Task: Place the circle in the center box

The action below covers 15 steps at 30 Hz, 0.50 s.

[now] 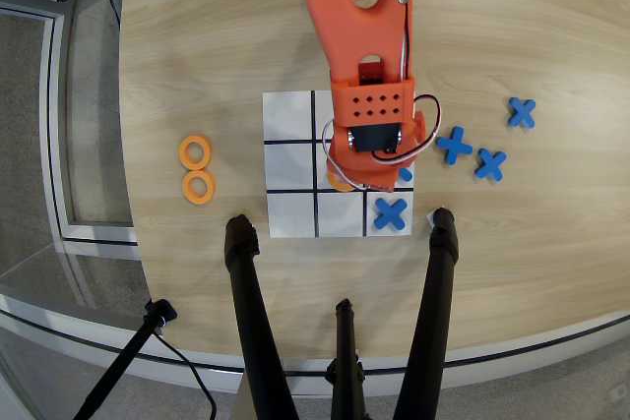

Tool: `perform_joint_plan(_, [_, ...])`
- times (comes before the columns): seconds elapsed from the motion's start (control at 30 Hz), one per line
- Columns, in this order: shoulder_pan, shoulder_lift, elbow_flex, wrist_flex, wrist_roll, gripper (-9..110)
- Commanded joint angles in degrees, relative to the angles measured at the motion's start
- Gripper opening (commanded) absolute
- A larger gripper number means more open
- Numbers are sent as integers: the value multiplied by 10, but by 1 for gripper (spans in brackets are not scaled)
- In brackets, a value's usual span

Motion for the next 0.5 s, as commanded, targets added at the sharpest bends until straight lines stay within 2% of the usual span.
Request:
perform_joint_plan(0.0, [9,0,-25,16,-3,0])
perform_joint_plan(0.47, [12,2,-16,47,-10,0])
